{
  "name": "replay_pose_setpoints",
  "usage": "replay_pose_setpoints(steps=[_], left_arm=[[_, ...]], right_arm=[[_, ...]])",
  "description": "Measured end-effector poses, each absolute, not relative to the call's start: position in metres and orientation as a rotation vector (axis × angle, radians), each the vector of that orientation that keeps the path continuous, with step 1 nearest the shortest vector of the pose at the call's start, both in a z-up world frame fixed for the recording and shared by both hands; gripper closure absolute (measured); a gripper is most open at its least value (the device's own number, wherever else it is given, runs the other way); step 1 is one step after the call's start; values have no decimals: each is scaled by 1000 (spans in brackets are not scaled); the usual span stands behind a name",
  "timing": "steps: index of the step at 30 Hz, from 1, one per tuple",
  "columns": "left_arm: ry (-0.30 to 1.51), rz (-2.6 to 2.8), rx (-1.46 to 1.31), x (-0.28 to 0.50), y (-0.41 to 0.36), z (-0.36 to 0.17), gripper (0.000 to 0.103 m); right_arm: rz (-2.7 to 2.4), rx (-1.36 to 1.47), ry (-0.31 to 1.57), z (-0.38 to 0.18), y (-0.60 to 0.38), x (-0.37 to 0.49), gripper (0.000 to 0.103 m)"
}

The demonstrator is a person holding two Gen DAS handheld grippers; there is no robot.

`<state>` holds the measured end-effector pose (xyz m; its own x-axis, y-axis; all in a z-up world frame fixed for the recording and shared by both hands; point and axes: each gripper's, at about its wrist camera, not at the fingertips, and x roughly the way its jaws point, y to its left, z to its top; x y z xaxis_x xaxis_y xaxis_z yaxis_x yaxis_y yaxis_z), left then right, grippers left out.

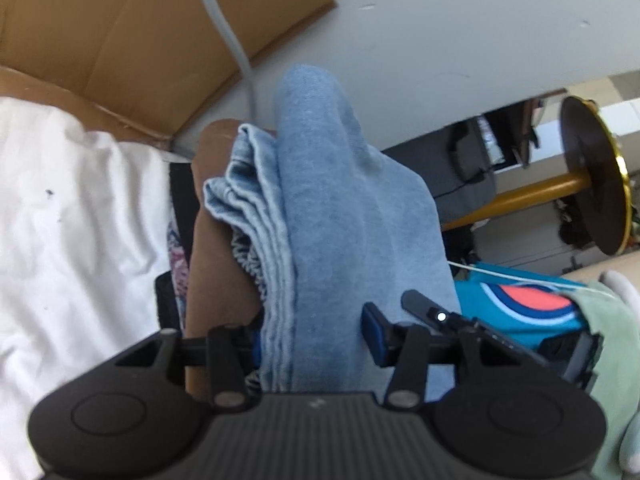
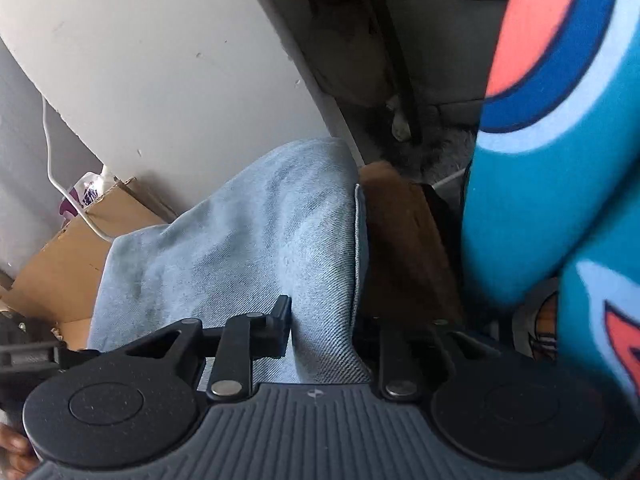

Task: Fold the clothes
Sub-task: 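Carry the held folded jeans away from the bed with both grippers, then lower the folded jeans onto the brown stack and open both grippers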

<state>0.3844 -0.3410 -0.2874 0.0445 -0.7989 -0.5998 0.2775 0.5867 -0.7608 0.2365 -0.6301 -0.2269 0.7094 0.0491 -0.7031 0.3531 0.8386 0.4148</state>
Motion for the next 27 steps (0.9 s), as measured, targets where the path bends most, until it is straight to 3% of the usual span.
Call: replay_pose_setpoints(steps=[7,9,11,14,27], left_arm=[[1204,-827,-260,388,-331,-216,55],[1180,-818,-225,390,-327,-200,63],[1161,-818,-197,391,-329,-185,78],[1142,-832,-173,388,-336,-169,81],[1236,-705,-47,398,-370,-226,87]], right_arm=[[-173,558,758,-226,-630,236,76],[-175,559,752,-230,-630,237,76],[-174,550,745,-229,-627,236,76],[-176,564,739,-230,-629,236,76],[-184,436,695,-189,-625,226,71]])
